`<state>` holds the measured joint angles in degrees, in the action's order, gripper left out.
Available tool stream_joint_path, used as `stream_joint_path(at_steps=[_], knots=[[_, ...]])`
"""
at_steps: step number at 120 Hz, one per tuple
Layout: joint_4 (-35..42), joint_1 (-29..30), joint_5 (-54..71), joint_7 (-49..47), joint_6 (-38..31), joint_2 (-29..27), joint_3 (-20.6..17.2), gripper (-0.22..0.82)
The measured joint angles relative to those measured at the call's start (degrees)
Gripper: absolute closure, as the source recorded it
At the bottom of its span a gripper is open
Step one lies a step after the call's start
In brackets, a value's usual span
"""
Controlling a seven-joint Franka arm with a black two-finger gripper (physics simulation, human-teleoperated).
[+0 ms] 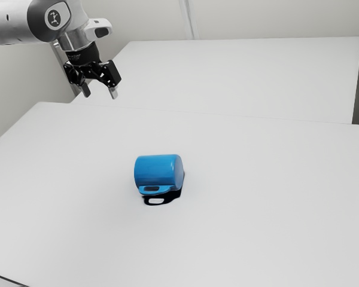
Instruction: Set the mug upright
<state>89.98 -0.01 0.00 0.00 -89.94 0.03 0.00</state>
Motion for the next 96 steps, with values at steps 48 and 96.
stream_joint_path(at_steps=[48, 96], knots=[[2.0, 3.5, -1.9, -2.6, 2.5, 1.2, -5.0, 0.00], [15.7, 8.9, -17.6, 9.1, -10.1, 1.3, -4.9, 0.00]])
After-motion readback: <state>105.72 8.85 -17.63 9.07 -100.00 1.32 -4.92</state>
